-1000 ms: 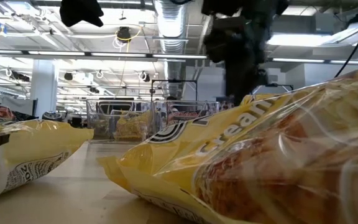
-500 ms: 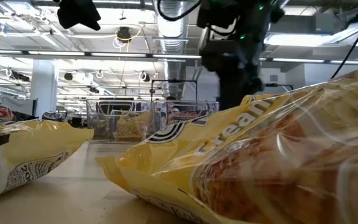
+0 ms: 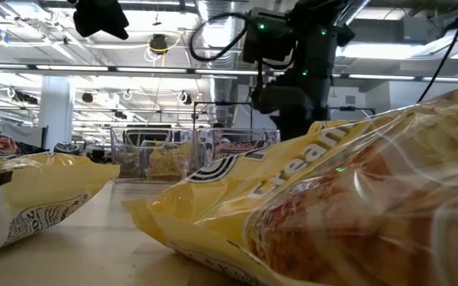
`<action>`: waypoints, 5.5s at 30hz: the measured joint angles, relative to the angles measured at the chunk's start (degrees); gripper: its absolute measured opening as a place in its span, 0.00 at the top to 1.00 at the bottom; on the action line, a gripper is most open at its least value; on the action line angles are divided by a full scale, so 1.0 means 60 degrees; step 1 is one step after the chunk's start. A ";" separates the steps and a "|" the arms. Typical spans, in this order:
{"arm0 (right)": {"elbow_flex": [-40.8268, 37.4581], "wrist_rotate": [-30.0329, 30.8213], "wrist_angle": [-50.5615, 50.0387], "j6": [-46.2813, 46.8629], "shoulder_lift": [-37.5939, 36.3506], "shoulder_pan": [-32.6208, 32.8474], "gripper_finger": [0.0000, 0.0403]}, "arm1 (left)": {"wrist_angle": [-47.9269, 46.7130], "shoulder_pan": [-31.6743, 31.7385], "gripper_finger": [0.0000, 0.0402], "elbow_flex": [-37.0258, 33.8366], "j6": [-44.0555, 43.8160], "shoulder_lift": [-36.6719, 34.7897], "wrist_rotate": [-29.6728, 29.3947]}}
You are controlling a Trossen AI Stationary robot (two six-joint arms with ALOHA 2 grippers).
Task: Sort Maruchan noodles
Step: Put the blue noodle pack in the right transparent bin
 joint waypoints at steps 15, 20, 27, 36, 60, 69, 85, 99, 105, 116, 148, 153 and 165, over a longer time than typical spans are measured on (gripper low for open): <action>-0.0002 -0.0533 0.0018 0.0105 0.0247 0.0003 0.86 | -0.0033 0.0000 0.68 0.0000 0.0059 -0.0007 -0.0011; -0.0026 -0.0675 0.0008 0.0137 0.0132 0.0105 0.97 | -0.0031 0.0000 0.68 0.0000 0.0059 -0.0007 -0.0011; -0.0096 -0.0782 -0.0143 0.0336 -0.0621 0.0420 0.99 | -0.0071 0.0000 0.68 0.0000 0.0058 -0.0007 -0.0011; -0.0089 -0.0285 -0.0228 0.0502 -0.1933 0.1196 0.99 | -0.0090 0.0000 0.68 0.0000 0.0051 -0.0007 -0.0011; -0.0045 0.3035 -0.1525 -0.1812 -0.5600 -0.0417 1.00 | -0.0097 0.0004 0.68 0.0000 0.0030 -0.0004 -0.0599; -0.0042 0.3218 -0.1838 -0.5544 -0.5479 -0.2534 1.00 | -0.0097 0.0007 0.68 0.0000 0.0030 -0.0004 -0.1016; -0.0042 0.4031 -0.1944 -1.1042 -0.3508 -0.4494 1.00 | -0.0093 0.0007 0.68 0.0000 -0.0047 -0.0004 -0.1929; -0.0042 0.4016 -0.1519 -1.2022 -0.1990 -0.4761 1.00 | -0.0093 0.0007 0.68 0.0000 -0.0460 -0.0004 -0.2350; -0.0042 0.4023 -0.1487 -1.1436 -0.1472 -0.4866 0.97 | -0.0093 0.0007 0.68 0.0000 -0.0659 -0.0004 -0.2437; -0.0042 0.4019 -0.1042 -1.0492 -0.1248 -0.5046 0.84 | -0.0097 0.0007 0.68 0.0000 -0.0441 -0.0004 -0.2448; 0.2215 0.3226 -0.3759 -0.8351 -0.1266 -0.5249 0.55 | -0.0225 0.0364 0.68 0.0000 -0.0433 -0.0004 -0.2437; 0.2512 0.1076 -0.4913 -0.7483 -0.1266 -0.5249 0.55 | -0.0228 0.0364 0.68 0.0000 -0.0433 -0.0004 -0.2437; 0.2508 -0.2432 -0.5023 -0.7482 -0.1259 -0.5787 0.55 | -0.0221 0.0364 0.68 0.0000 -0.0433 -0.0004 -0.2436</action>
